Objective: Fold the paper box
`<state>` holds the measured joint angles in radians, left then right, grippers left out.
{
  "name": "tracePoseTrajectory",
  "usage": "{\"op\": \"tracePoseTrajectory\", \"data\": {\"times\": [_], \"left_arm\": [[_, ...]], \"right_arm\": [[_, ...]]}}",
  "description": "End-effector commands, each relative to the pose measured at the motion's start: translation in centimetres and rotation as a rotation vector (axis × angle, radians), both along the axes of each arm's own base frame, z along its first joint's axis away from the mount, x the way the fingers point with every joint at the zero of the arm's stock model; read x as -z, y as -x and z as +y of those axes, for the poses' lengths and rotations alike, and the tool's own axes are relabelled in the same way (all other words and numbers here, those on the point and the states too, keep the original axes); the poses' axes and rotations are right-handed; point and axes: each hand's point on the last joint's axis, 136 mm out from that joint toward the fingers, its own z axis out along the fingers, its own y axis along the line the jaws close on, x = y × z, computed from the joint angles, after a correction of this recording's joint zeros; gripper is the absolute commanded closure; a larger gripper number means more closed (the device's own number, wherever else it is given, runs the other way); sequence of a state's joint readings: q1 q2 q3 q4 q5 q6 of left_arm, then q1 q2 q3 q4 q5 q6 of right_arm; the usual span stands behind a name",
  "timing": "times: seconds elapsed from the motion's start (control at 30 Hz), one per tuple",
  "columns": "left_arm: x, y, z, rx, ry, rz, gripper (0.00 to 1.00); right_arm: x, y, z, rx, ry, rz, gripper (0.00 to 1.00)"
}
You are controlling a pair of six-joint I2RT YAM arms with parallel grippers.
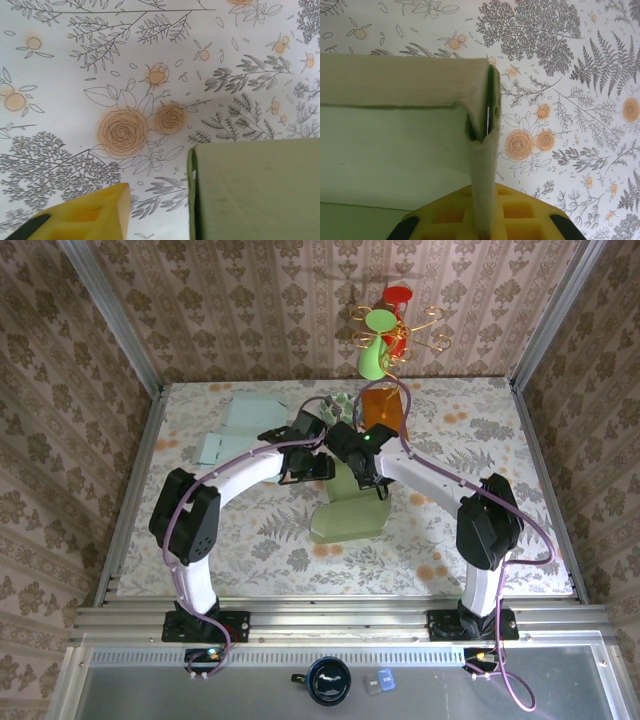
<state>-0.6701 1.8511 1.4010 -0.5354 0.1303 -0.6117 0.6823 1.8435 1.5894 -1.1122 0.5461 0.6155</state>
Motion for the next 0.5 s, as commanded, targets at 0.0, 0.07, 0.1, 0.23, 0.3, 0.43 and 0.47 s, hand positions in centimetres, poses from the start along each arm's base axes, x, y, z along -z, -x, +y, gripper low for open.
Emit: {"op": "tracePoseTrajectory", "data": {"times": [0.0, 0.07, 0.1, 0.23, 0.3, 0.43, 0.47], "left_arm": [[-3.3, 0.3, -0.2, -0.012, 0.037, -0.021, 0.44], [-4.6, 0.9, -0.7, -0.023, 0.097, -0.011, 0.39], [-5.1, 1.2, -1.1, -0.027, 0.138, 0.0, 0.39], [-8.3, 1.9, -1.5, -0.054, 0.262, 0.0, 0.4], [-10.1, 1.7, -1.0, -0.09, 0.315, -0.008, 0.41], [-12.9, 0.6, 0.9, -0.164, 0.397, -0.018, 0.47], [-13.0, 0.5, 1.4, -0.178, 0.405, -0.007, 0.49]], "right_arm": [[0.7, 0.9, -1.5, 0.085, -0.021, 0.049, 1.0], [1.3, 1.1, -1.9, 0.124, -0.063, 0.067, 1.0], [1.7, 1.2, -2.2, 0.147, -0.083, 0.078, 1.0], [3.0, 1.9, -3.5, 0.245, -0.15, 0.107, 1.0], [3.7, 2.5, -4.2, 0.312, -0.19, 0.123, 1.0], [5.7, 4.3, -5.7, 0.555, -0.397, 0.154, 1.0], [6.1, 4.6, -5.8, 0.622, -0.465, 0.153, 1.0]]}}
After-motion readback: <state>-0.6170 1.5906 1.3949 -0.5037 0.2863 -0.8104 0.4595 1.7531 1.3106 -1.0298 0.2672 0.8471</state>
